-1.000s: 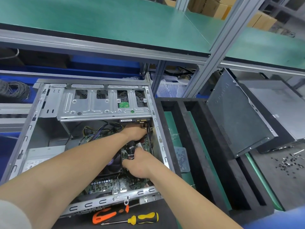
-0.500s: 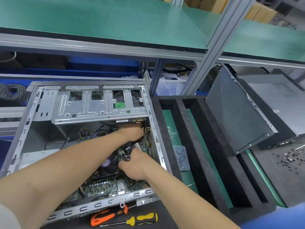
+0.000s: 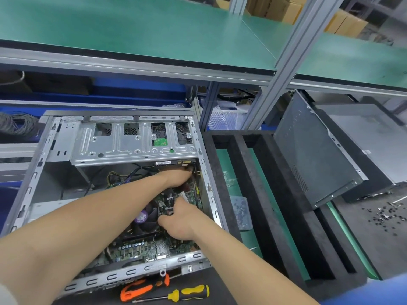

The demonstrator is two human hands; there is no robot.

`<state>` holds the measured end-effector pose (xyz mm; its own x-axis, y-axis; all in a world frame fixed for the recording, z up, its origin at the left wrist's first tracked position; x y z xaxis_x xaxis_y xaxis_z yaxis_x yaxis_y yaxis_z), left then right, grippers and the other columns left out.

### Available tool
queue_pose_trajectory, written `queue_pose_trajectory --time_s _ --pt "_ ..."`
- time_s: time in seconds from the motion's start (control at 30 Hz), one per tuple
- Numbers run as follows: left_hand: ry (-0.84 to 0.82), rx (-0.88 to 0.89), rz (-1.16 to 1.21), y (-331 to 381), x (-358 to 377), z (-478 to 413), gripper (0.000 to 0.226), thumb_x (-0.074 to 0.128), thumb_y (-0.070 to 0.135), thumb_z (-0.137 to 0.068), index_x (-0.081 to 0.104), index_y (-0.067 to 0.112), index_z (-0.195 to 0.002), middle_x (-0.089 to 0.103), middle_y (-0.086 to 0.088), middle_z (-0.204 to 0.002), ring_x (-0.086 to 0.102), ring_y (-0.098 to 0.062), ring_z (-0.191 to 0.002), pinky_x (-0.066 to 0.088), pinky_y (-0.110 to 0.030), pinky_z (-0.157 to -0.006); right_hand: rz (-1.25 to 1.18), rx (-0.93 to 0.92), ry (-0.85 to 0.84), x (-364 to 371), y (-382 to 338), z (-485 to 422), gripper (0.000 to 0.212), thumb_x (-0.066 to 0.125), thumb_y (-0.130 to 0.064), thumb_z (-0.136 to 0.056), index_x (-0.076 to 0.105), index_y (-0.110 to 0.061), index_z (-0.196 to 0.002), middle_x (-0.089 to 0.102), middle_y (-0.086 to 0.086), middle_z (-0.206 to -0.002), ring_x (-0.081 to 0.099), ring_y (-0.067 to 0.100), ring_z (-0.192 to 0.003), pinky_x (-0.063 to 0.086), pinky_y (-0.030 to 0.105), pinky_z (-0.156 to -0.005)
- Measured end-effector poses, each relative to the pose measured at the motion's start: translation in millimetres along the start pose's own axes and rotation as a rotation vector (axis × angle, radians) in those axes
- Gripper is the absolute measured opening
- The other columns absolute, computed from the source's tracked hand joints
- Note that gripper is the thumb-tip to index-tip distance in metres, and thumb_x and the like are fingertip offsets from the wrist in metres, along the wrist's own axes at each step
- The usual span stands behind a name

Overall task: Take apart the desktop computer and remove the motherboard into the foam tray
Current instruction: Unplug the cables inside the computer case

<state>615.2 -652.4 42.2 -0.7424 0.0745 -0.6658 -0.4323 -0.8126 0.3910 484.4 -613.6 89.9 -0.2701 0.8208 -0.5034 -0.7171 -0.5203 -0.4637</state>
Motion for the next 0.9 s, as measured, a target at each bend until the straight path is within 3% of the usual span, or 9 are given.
queue_pose_trajectory --time_s 0.1,0.23,0.33,0.4,0.47,0.57,0.67,0.77,0.9 --pt "0.034 0.064 -0.017 4 -6 5 0.056 0.021 0.040 -0.113 0.049 0.007 -0.148 0.046 -0.015 -0.155 0.047 -0.027 -0.139 0.035 -0.032 -0.106 0.013 -0.010 0.010 0 -1 1 0.085 0.052 -0.043 -0.103 0.004 -0.013 -0.166 0.032 0.015 -0.165 0.044 0.036 -0.142 0.044 0.041 -0.111" --pt "0.069 0.035 -0.054 -8 -11 5 0.034 0.024 0.007 -0.109 0.055 0.011 -0.119 0.059 -0.012 -0.124 0.050 -0.022 -0.096 0.041 -0.031 -0.088 0.076 -0.031 0.038 -3 -2 0 0.068 0.051 -0.033 -0.106 0.018 -0.015 -0.163 0.040 0.015 -0.159 0.050 0.037 -0.136 0.048 0.042 -0.108" --pt "0.050 0.047 0.013 -15 -17 18 0.048 0.026 0.000 -0.105 0.038 0.010 -0.151 0.057 -0.022 -0.127 0.048 -0.025 -0.091 0.042 -0.034 -0.077 0.108 -0.070 0.076 -8 -4 1 0.057 0.049 -0.028 -0.107 0.028 -0.021 -0.160 0.045 0.013 -0.155 0.054 0.035 -0.130 0.050 0.039 -0.104" --pt "0.016 0.111 -0.025 -10 -18 33 0.044 0.030 0.005 -0.107 0.037 0.002 -0.151 0.056 -0.020 -0.122 0.047 -0.025 -0.092 0.039 -0.034 -0.074 0.113 -0.084 0.087 -8 -6 1 0.054 0.049 -0.026 -0.108 0.031 -0.023 -0.158 0.046 0.012 -0.154 0.056 0.033 -0.127 0.049 0.036 -0.098" --pt "-0.007 0.176 -0.084 -10 -20 48 0.030 0.033 0.020 -0.111 0.051 0.001 -0.125 0.053 -0.008 -0.105 0.047 -0.024 -0.092 0.031 -0.032 -0.066 0.125 -0.094 0.091 -8 -7 2 0.048 0.051 -0.025 -0.107 0.038 -0.023 -0.153 0.048 0.011 -0.150 0.057 0.029 -0.117 0.048 0.033 -0.091" --pt "-0.033 0.249 -0.119 -17 -27 71 0.022 0.039 0.028 -0.109 0.048 0.015 -0.094 0.047 0.000 -0.088 0.042 -0.021 -0.079 0.031 -0.034 -0.065 0.156 -0.118 0.102 -8 -10 3 0.036 0.054 -0.024 -0.106 0.047 -0.024 -0.141 0.054 0.008 -0.134 0.054 0.024 -0.100 0.044 0.030 -0.080" --pt "0.006 0.302 -0.188 -27 -41 100 0.020 0.042 0.036 -0.108 0.048 0.022 -0.094 0.054 0.001 -0.091 0.047 -0.021 -0.082 0.040 -0.039 -0.076 0.195 -0.128 0.132 -11 -12 8 0.028 0.055 -0.024 -0.105 0.049 -0.026 -0.132 0.053 0.006 -0.121 0.056 0.023 -0.088 0.045 0.031 -0.074" --pt "0.053 0.309 -0.218 -39 -50 124 0.021 0.043 0.040 -0.107 0.052 0.023 -0.097 0.053 0.000 -0.103 0.052 -0.021 -0.096 0.044 -0.041 -0.091 0.241 -0.165 0.185 -14 -18 15 0.026 0.053 -0.027 -0.106 0.048 -0.026 -0.132 0.054 0.009 -0.131 0.057 0.024 -0.086 0.046 0.033 -0.072" --pt "0.071 0.258 -0.134 -57 -48 144 0.025 0.042 0.050 -0.106 0.051 0.029 -0.096 0.063 -0.003 -0.092 0.055 -0.018 -0.078 0.044 -0.035 -0.074 0.340 -0.225 0.256 -16 -31 24 0.024 0.052 -0.030 -0.107 0.047 -0.024 -0.130 0.054 0.014 -0.140 0.062 0.031 -0.099 0.056 0.040 -0.084"
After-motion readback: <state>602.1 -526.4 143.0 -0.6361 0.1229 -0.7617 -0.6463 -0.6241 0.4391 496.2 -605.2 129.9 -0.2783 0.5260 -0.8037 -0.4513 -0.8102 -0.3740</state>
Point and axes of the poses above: each hand's wrist, its own z-axis away from the middle knuckle, its own x-axis out of the palm, y = z × x, the point moved 10 cm from there along -z, towards the middle knuckle
